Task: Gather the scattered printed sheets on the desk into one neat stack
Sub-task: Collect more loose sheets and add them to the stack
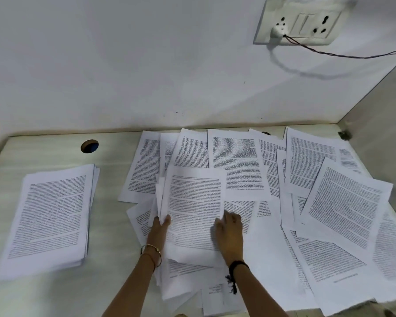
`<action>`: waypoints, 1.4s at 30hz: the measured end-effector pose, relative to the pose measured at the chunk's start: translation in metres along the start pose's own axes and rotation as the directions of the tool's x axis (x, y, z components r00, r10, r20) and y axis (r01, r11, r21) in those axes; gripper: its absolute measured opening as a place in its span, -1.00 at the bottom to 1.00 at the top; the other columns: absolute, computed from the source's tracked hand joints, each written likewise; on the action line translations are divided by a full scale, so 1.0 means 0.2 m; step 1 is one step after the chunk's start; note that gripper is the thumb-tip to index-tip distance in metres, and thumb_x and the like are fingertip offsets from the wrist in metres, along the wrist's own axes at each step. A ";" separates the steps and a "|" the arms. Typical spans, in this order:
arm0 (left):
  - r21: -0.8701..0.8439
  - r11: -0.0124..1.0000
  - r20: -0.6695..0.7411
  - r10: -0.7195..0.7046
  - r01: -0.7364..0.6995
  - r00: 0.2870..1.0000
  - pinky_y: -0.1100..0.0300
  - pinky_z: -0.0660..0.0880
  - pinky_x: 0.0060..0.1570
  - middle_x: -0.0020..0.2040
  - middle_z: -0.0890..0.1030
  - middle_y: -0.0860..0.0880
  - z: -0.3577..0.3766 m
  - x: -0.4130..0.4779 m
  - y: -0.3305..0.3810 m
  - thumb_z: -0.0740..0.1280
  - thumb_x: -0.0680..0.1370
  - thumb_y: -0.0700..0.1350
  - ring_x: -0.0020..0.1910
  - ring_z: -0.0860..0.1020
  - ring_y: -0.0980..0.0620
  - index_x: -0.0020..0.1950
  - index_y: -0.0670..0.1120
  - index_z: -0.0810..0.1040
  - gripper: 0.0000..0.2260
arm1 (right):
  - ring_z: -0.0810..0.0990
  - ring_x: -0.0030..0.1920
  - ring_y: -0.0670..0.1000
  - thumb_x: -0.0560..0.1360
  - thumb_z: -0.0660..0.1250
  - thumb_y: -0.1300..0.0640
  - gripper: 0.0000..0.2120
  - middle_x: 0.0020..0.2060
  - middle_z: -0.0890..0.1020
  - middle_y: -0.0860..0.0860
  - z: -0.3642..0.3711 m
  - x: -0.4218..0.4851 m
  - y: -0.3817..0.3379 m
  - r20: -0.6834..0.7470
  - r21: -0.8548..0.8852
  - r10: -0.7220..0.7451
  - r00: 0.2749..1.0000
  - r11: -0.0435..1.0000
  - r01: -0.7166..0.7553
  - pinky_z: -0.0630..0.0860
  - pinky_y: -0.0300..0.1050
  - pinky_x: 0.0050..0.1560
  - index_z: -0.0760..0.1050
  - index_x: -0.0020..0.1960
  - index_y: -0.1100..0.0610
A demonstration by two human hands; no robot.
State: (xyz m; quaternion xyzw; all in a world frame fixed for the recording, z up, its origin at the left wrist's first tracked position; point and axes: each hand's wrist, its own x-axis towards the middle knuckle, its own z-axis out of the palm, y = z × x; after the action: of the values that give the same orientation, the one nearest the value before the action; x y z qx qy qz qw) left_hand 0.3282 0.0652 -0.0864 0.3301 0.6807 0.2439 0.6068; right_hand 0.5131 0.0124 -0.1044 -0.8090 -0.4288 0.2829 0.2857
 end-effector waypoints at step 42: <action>0.176 0.984 -0.347 0.033 0.030 0.937 0.07 0.24 0.33 0.40 0.33 -0.31 -0.70 0.35 0.28 0.15 0.55 -0.37 0.37 0.33 -0.25 0.41 -0.33 0.23 -0.59 | 0.41 0.23 0.24 0.46 0.40 0.00 -0.43 0.20 0.47 0.26 0.01 0.66 -0.43 -0.079 0.049 0.141 0.987 0.989 -0.137 0.40 0.07 0.17 0.34 0.33 0.28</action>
State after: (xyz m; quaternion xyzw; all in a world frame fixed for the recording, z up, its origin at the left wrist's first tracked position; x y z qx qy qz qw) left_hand 0.1960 0.1642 -0.0729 0.3354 0.7962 0.2367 0.4444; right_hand 0.5284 0.1654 -0.0728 -0.8416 -0.3528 0.2778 0.3003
